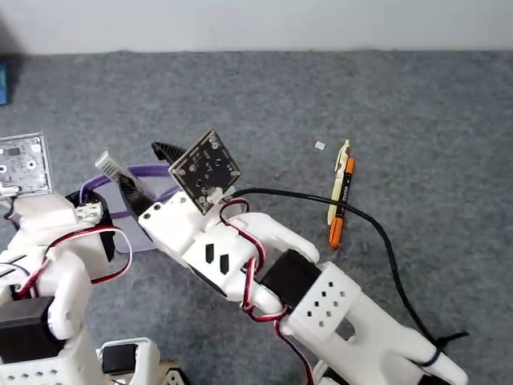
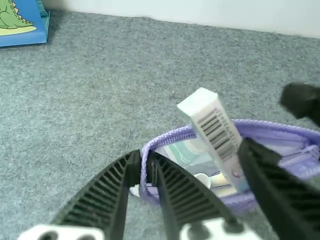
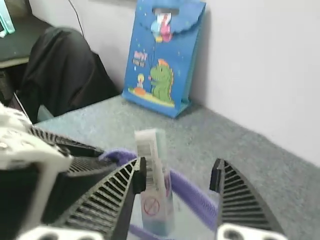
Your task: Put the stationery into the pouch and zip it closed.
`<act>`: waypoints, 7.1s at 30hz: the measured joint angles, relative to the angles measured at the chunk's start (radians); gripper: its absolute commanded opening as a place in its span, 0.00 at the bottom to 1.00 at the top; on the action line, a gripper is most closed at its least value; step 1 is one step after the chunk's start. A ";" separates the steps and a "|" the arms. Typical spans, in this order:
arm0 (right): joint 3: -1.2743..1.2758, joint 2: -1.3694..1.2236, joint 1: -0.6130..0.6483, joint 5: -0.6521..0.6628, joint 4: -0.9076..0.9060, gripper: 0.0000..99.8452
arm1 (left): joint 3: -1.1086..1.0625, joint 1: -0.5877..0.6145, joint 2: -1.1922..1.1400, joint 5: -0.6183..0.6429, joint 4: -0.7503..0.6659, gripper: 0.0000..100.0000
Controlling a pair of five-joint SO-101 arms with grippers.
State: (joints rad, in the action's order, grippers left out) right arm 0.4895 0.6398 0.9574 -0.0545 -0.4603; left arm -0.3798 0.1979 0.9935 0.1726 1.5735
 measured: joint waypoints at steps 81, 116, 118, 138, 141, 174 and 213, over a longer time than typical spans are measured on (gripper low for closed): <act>-1.545 -1.669 -0.919 -0.239 -1.280 0.35 | -0.018 0.000 0.000 -0.037 -0.035 0.01; -1.537 -1.418 -0.925 -0.150 -1.293 0.01 | -0.020 0.000 0.000 -0.037 -0.035 0.01; -1.470 -1.306 -0.925 -0.123 -1.293 0.01 | -0.020 0.000 0.000 -0.037 -0.035 0.01; -0.809 -0.035 -0.655 0.063 -1.293 0.01 | -0.080 0.000 0.000 -0.037 -0.132 0.01; -0.775 0.098 -0.611 0.063 -1.292 0.01 | -0.080 0.000 0.000 -0.037 -0.132 0.01; -0.143 0.376 -0.198 0.063 -0.123 0.01 | -0.083 0.000 0.000 -0.037 -0.132 0.01; -0.143 0.376 -0.051 0.063 -0.066 0.01 | -0.084 0.000 0.000 -0.037 -0.150 0.01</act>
State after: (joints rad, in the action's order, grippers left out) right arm 0.3468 1.0157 0.9068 0.0084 -0.5263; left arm -0.4641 0.1979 0.9935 0.1358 1.4231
